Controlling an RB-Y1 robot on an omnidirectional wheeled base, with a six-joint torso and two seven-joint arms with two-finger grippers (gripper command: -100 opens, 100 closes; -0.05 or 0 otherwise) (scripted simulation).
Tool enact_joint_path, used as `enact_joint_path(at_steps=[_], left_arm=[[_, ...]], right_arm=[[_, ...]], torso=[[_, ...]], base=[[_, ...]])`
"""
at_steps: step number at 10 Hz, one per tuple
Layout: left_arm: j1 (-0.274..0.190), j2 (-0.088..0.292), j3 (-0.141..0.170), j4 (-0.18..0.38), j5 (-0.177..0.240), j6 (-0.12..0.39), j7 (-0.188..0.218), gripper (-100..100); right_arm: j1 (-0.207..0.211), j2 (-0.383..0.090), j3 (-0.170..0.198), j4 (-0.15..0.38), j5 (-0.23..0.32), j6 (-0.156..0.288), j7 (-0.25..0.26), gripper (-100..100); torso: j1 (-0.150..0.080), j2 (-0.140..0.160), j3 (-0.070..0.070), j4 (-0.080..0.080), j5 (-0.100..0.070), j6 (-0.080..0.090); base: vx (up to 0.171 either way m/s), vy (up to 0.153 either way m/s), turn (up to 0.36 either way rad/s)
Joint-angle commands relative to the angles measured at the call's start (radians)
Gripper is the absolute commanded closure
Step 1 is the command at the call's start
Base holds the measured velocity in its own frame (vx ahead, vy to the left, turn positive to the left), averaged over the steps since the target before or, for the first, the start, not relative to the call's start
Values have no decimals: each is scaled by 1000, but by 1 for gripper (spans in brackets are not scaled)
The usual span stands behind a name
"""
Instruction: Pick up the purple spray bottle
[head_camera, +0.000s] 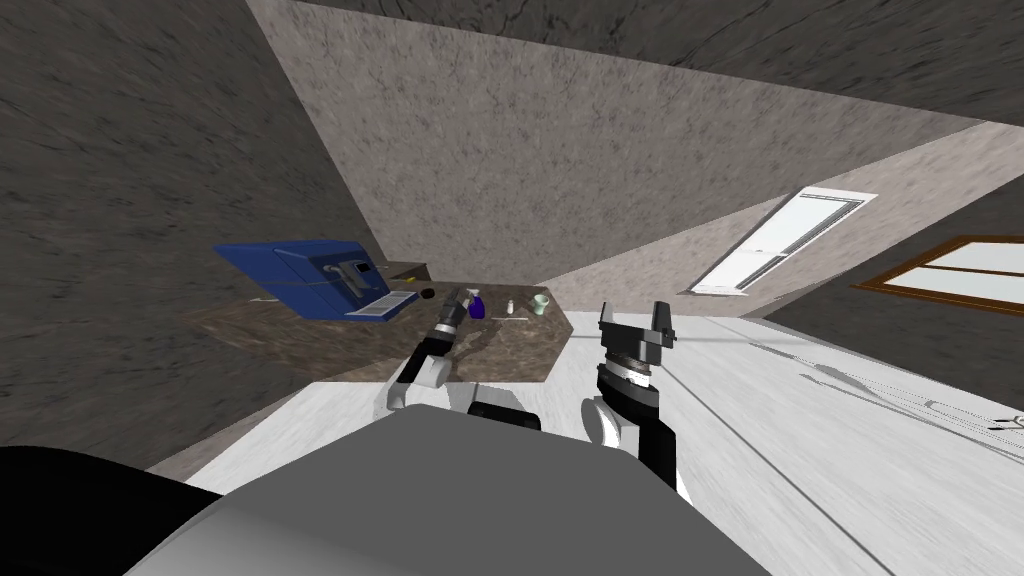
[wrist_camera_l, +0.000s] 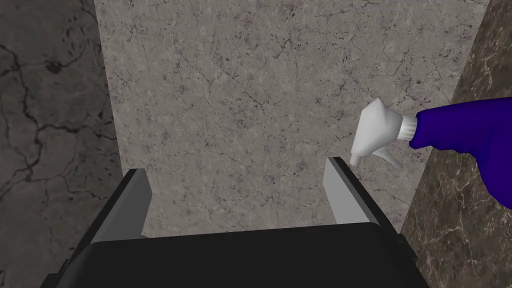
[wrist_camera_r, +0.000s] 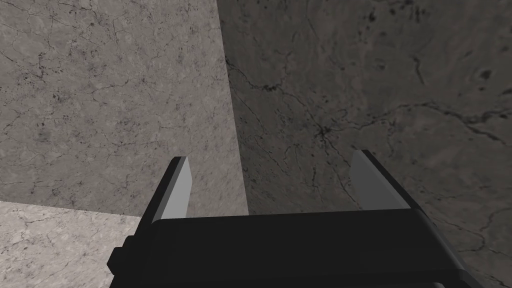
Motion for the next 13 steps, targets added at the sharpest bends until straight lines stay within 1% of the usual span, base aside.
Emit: enact_joint_path(at_steps=[1, 2, 3, 4, 5, 6, 7, 8, 9, 10, 11, 12, 13], left_arm=[[-25, 10, 3, 22, 10, 31, 18, -100], [-62, 22, 4, 61, 26, 69, 43, -100], [-96, 32, 7, 92, 42, 96, 68, -100], [-113, 32, 7, 102, 42, 115, 68, -100], [-149, 42, 9, 136, 60, 154, 94, -100], [-160, 42, 9, 146, 60, 161, 94, -100], [-194, 50, 12, 176, 78, 206, 120, -100], [-209, 50, 12, 192, 78, 208, 120, -100], [-250, 56, 15, 233, 97, 250, 147, -100], [-260, 56, 15, 240, 97, 257, 147, -100], [-305, 61, 19, 286, 116, 297, 173, -100], [-312, 61, 19, 291, 116, 308, 173, -100], [-356, 65, 23, 343, 136, 335, 200, -100]], right_arm=[[0, 0, 0, 0, 0, 0, 0, 0], [0, 0, 0, 0, 0, 0, 0, 0], [0, 0, 0, 0, 0, 0, 0, 0], [0, 0, 0, 0, 0, 0, 0, 0], [0, 0, 0, 0, 0, 0, 0, 0], [0, 0, 0, 0, 0, 0, 0, 0], [0, 0, 0, 0, 0, 0, 0, 0], [0, 0, 0, 0, 0, 0, 0, 0], [0, 0, 0, 0, 0, 0, 0, 0], [0, 0, 0, 0, 0, 0, 0, 0], [0, 0, 0, 0, 0, 0, 0, 0], [0, 0, 0, 0, 0, 0, 0, 0], [0, 0, 0, 0, 0, 0, 0, 0]], torso=[[0, 0, 0, 0, 0, 0], [-1, 0, 0, 0, 0, 0], [0, 0, 0, 0, 0, 0], [4, 2, 1, 1, 1, 0], [2, 0, 0, 0, 1, 0], [0, -2, -1, 0, 0, 0], [-3, -3, -2, 0, 0, 0], [-3, -3, -1, -1, 0, 0], [-3, -2, -1, 0, 0, 0], [-1, -2, -1, 0, 0, 0], [-2, -2, -1, 0, 0, 0], [-1, -2, -1, 0, 0, 0], [-2, -2, -1, 0, 0, 0]], base=[[-71, 128, -46], [-90, 142, -63], [-125, 206, -112], [-84, 168, -42], [-48, 127, -76], [-33, 88, -43], [-52, 106, -57], [-57, 106, -47], [-67, 129, -80], [-62, 119, -56], [-67, 133, -76], [-52, 108, -56], [-63, 99, -91]])
